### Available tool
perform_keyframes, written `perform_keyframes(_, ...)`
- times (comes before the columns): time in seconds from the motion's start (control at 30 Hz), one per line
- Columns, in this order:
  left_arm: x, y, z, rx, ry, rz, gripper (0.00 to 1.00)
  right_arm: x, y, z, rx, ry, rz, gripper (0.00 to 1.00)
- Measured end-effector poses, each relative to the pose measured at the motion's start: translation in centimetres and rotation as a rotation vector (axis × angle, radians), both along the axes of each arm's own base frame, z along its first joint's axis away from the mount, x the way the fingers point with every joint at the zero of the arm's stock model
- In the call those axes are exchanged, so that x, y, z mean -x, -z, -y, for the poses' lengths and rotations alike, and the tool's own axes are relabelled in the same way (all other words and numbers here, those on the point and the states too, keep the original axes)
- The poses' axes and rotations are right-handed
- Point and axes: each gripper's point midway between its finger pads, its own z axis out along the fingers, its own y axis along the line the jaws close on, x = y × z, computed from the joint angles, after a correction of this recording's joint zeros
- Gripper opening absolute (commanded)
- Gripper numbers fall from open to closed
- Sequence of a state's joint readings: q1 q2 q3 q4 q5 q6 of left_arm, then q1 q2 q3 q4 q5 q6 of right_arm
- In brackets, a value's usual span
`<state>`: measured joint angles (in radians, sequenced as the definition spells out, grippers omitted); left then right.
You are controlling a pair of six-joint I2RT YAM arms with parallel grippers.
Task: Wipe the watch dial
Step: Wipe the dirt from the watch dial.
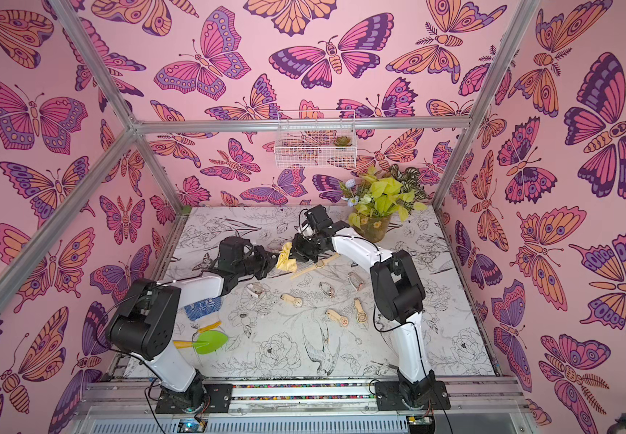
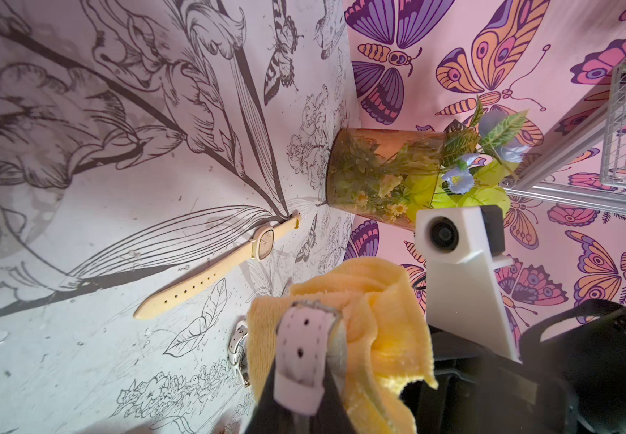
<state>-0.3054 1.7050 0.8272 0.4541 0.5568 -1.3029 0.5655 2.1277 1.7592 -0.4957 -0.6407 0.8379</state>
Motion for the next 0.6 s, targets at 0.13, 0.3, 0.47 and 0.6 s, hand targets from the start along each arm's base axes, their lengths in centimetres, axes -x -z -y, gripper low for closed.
perform_keyframes(0.13,0.7,0.5,0.0,-0.01,0.0,-0.016,0.0,-1.0,-0.4,-0.8,-0.013,-0.004,0.001,0.0)
perform_keyframes(0.3,3.2,0.2,1.6,0.008,0.078,-0.029,0.0,-3.3,-2.4,-2.6,-0.087,0.005,0.058,0.0)
perform_keyframes(0.47,4.4,-1.6,1.8,0.036,0.117,-0.001,0.0,-4.8,-3.4,-2.4,-0.13,0.04,0.069,0.0)
perform_keyframes(0.6,4.3,-2.3,0.7,0.048,0.101,0.01,0.0,-6.0,-3.1,-0.9,-0.135,0.075,0.075,0.0)
